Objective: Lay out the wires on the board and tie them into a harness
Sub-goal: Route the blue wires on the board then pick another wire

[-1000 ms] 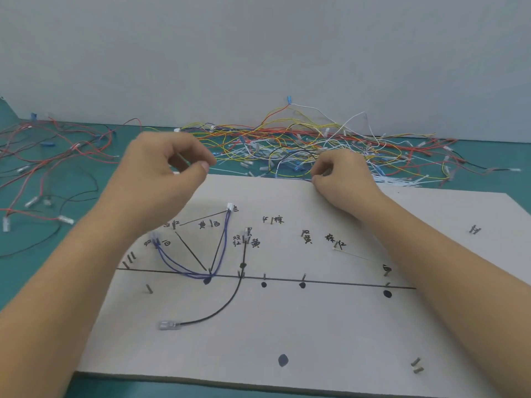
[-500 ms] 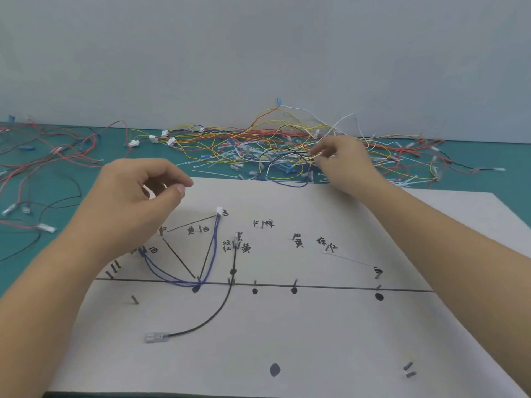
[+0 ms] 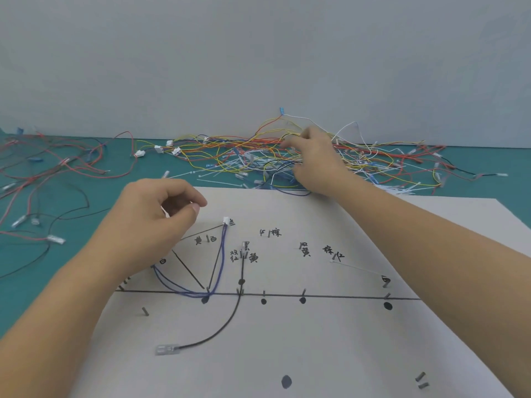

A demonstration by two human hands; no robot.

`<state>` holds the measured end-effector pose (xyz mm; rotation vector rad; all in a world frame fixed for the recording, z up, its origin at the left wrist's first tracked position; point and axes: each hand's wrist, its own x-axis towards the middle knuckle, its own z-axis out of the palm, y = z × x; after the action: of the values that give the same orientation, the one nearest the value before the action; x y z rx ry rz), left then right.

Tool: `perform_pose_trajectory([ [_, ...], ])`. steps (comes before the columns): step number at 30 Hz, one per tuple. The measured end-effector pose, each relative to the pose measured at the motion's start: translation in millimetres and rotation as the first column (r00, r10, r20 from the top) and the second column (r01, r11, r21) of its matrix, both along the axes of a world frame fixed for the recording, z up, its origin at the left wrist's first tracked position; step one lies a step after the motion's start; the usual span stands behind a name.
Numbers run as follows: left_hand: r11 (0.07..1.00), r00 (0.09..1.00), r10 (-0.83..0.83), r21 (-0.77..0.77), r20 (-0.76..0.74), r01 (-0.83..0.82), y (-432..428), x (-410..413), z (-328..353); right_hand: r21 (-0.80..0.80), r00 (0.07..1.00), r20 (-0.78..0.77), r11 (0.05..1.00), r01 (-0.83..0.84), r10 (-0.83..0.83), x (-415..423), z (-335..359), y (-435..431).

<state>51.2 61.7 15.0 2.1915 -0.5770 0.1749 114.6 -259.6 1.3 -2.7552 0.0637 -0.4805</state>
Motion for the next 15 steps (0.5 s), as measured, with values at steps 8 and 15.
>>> perform_pose_trajectory([
  [8, 0.999, 0.999, -0.037, 0.032, -0.014, 0.038, -4, -4, -1, -0.276, 0.943, -0.291, 0.929, -0.247, 0.164, 12, 10, 30],
  [15, 0.997, 0.998, -0.059, 0.048, -0.001, 0.059, -7, -3, -5, -0.076, 0.952, -0.222, 0.969, -0.234, 0.212, 16, 31, 21],
])
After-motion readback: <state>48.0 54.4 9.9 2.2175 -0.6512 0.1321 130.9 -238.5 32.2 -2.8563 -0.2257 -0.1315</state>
